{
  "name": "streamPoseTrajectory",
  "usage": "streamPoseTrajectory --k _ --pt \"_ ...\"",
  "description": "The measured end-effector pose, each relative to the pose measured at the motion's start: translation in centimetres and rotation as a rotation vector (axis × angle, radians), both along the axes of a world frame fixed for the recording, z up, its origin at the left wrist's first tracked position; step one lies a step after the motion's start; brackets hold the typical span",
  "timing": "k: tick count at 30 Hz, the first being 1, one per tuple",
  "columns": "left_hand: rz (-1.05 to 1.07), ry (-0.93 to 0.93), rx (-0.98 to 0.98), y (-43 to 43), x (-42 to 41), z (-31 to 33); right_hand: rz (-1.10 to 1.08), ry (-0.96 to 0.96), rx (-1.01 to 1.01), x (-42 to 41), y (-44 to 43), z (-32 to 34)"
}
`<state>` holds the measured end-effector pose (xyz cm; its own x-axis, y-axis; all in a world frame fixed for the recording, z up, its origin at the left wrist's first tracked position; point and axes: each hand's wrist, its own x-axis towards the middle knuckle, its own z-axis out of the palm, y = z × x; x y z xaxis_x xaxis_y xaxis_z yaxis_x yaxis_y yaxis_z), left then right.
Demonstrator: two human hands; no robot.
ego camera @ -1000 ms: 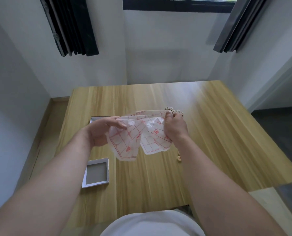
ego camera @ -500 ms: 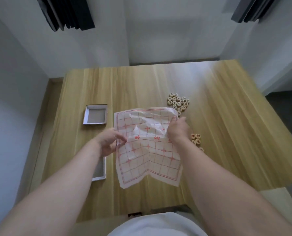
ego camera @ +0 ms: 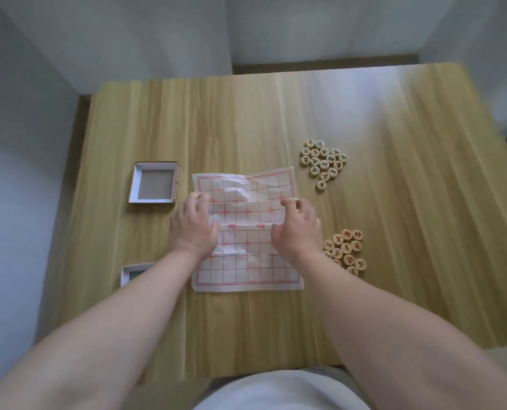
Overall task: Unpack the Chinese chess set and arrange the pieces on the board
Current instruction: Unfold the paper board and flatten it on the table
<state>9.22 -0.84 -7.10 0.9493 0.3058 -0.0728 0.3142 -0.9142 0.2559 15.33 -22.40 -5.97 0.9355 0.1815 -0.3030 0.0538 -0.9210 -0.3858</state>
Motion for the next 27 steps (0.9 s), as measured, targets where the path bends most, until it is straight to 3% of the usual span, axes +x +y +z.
streamPoseTrajectory --k 2,5,15,19,21,27 --pt "-0.208 0.124 0.056 -0.5 -0.5 -1.0 0.177 0.031 -0.069 -0.7 0.5 -0.6" --pt "-0.297 0.293 0.082 -0.8 -0.2 -2.1 0.333 0.099 -0.204 -0.7 0.9 -2.0" --pt "-0.217 0.349 0.071 -0.2 5.0 -2.0 0.360 0.125 -0.268 4.4 1.9 -2.3" --pt "-0.197 0.255 0.143 -0.5 5.1 -1.8 0.402 -0.012 -0.293 4.2 2.3 -2.4" --pt "-0.199 0.207 0.170 -0.7 4.8 -1.9 0.410 0.009 -0.306 3.7 2.3 -2.7" --pt "-0.208 0.300 0.114 -1.1 4.3 -2.4 0.384 0.064 -0.281 3.0 1.9 -2.9"
